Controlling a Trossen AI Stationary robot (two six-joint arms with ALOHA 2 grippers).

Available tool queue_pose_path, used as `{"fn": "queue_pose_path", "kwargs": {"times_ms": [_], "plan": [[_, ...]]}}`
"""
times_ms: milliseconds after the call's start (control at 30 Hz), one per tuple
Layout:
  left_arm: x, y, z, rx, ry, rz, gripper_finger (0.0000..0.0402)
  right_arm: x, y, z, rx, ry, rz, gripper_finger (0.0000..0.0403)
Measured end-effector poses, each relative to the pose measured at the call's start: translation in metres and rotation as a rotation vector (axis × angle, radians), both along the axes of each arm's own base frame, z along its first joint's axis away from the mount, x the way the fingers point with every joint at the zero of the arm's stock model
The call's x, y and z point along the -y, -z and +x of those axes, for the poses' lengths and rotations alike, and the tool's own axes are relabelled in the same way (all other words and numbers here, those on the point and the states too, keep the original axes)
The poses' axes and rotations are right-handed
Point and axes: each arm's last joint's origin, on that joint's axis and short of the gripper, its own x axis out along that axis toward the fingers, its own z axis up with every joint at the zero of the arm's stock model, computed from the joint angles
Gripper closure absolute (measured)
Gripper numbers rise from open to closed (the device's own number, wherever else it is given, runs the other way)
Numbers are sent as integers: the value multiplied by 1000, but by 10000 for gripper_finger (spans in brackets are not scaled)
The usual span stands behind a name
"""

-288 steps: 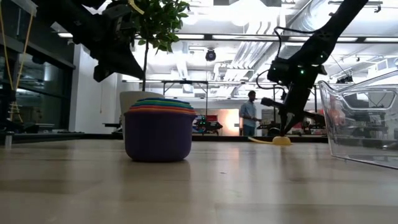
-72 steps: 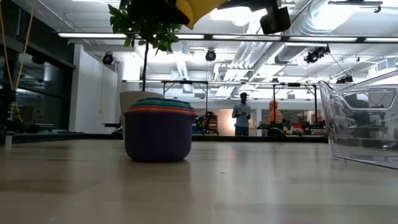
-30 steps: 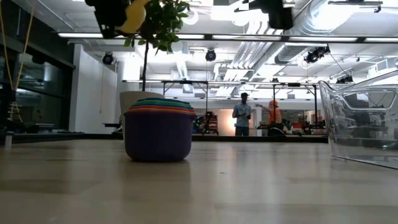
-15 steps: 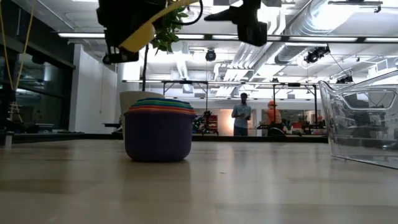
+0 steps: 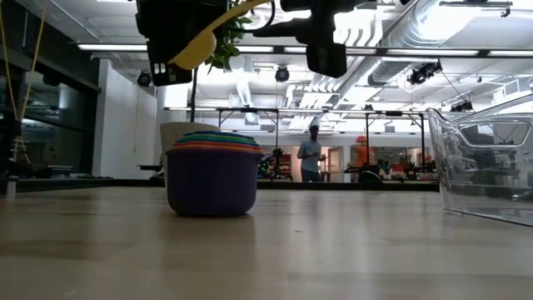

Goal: Nest measuring cups in basket
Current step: Stack the yellow measuring cup on top of the blue measuring cup

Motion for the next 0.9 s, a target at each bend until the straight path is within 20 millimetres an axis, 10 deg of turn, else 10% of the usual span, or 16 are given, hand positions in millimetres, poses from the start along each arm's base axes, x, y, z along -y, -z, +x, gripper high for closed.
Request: {"fn": "queue_pose_path", "kwargs": {"times_ms": [233, 467, 733, 900], "plan": [[-1, 0, 0, -2, -15, 17, 359, 0, -1, 0, 6, 13, 12, 391], [-1, -6, -3, 39, 53, 48, 292, 7, -14, -12, -21, -29, 13, 399], [-3, -20, -35, 0, 131, 208, 253, 28, -42, -70, -248, -145, 38, 401], [15, -36, -36, 194, 267, 375, 234, 18, -44, -64, -216, -394, 235, 402]]}}
